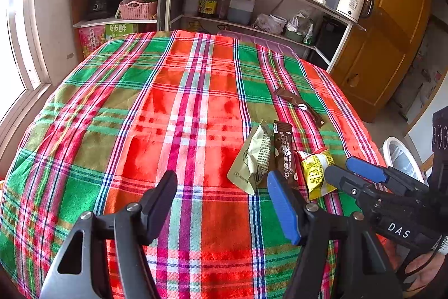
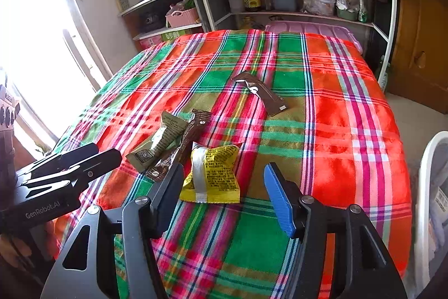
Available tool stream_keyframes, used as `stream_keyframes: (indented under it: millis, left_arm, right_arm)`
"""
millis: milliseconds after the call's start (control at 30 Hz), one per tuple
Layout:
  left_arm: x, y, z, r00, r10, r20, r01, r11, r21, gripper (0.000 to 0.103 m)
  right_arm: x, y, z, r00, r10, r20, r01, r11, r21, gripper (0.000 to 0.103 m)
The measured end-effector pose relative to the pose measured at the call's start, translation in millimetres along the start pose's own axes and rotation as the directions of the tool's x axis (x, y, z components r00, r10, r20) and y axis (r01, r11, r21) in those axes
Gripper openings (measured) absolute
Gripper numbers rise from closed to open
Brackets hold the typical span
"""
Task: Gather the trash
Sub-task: 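Lower the right gripper onto the yellow snack bag while the left reaches toward the brown wrappers, then close the right gripper on the yellow snack bag while the left grasps the pale green wrapper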
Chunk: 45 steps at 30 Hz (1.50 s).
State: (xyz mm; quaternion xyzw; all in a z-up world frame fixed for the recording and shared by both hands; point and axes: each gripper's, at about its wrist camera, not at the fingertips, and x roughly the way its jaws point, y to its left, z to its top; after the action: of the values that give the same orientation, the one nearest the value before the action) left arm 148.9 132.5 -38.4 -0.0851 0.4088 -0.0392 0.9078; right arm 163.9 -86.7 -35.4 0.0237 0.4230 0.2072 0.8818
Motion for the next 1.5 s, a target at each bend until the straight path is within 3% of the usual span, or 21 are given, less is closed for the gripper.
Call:
stream_keyframes:
  millis: [267, 433, 567, 667, 967, 1167, 1500]
  left_arm:
    - [9, -4, 5, 1.0, -0.02, -0.018, 0.021, 1.0, 0.021, 0.07]
    - [19, -12, 10, 0.999, -0.034, -0.037, 0.035, 0.999, 0.037, 0.071]
    - [26, -19, 14, 0.997, -0.053, -0.05, 0.056, 0.997, 0.054, 0.071]
    - [33, -24, 15, 0.998, -0.038, -0.059, 0.042, 0.997, 0.069, 0.071]
    - [48, -23, 18, 0.997, -0.019, -0.072, 0.023, 0.998, 0.056, 0.071]
    - [53, -32, 18, 0.996, 0.031, -0.08, -0.022, 0.994, 0.111, 0.07]
    - [54, -33, 19, 0.994, 0.086, -0.068, -0.076, 0.988, 0.131, 0.049]
  right_arm:
    - [18, 2, 3, 0.997, -0.069, -0.037, 0.068, 0.997, -0.024, 0.06]
    - [19, -7, 3, 0.998, -0.059, -0.038, 0.059, 0.998, -0.001, 0.059]
    - [18, -11, 3, 0.998, -0.057, -0.035, 0.057, 0.998, 0.008, 0.049]
    - [17, -14, 3, 0.998, -0.058, -0.031, 0.058, 0.998, 0.016, 0.044]
    - [12, -26, 2, 0.999, -0.051, -0.013, 0.052, 0.996, 0.073, 0.042]
    - [13, -25, 2, 0.999, -0.048, -0.012, 0.048, 0.996, 0.076, 0.041]
    - [12, -26, 1, 0.999, -0.039, -0.008, 0.039, 0.995, 0.087, 0.041]
